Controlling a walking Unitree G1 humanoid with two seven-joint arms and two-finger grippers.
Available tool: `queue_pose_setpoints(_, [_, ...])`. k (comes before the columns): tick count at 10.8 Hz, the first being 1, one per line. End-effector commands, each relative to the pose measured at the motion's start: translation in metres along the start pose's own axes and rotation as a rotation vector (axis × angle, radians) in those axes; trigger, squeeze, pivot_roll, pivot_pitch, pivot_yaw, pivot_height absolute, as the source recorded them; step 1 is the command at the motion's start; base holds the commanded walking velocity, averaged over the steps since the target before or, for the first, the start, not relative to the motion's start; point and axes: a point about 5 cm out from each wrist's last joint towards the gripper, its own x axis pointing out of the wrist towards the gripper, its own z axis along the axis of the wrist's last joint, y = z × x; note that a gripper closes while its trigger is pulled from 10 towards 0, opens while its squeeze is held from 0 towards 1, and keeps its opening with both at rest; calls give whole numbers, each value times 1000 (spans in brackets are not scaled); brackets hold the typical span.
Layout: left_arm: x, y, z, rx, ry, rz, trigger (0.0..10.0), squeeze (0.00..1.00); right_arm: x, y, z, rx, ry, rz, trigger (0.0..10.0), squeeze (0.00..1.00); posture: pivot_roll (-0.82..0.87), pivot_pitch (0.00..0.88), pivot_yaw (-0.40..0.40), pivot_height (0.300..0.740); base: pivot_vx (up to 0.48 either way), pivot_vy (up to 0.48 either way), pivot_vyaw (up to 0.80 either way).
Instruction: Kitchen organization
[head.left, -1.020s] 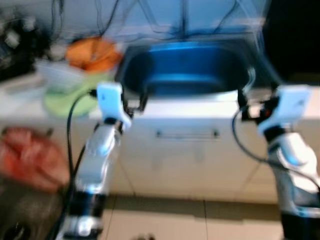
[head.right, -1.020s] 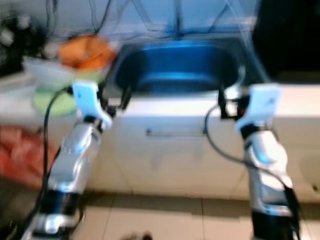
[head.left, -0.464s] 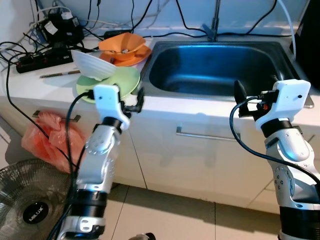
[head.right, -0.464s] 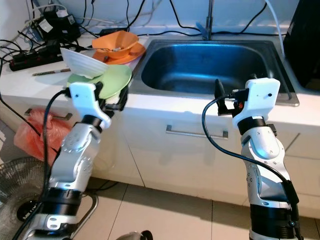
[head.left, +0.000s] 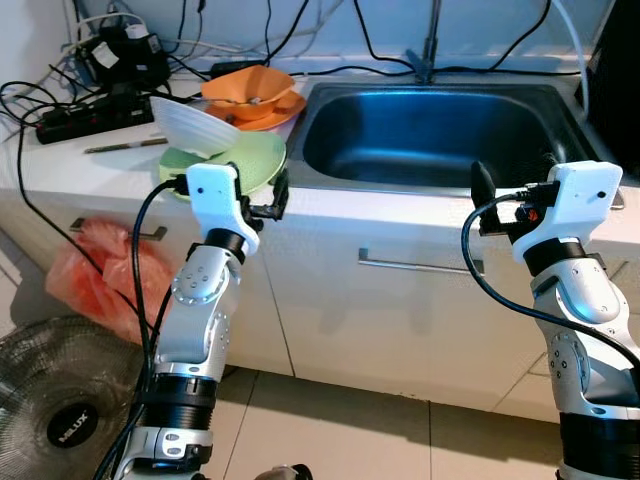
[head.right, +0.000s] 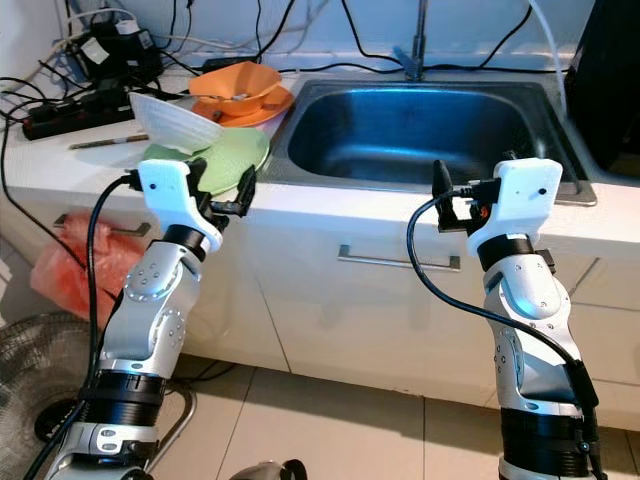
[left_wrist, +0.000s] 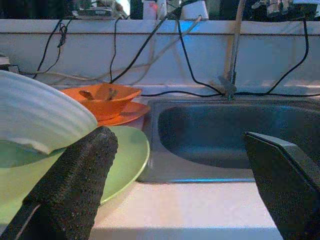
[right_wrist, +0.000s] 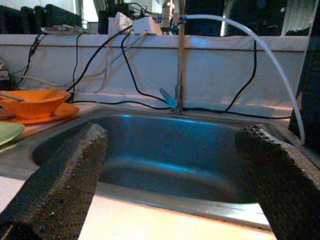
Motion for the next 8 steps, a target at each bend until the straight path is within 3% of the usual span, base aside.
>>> queue_pose_setpoints(1, [4, 4, 4, 6, -10, 16, 10000, 0, 2, 1, 5, 7, -25, -1, 10000, 0, -92, 9, 100, 740, 360, 0, 0])
queue_pose_setpoints(8, [6, 7, 4, 13, -1, 54, 10000, 0, 2, 0, 4, 12, -25, -9, 10000, 0, -95, 14, 101, 740, 438, 0, 0])
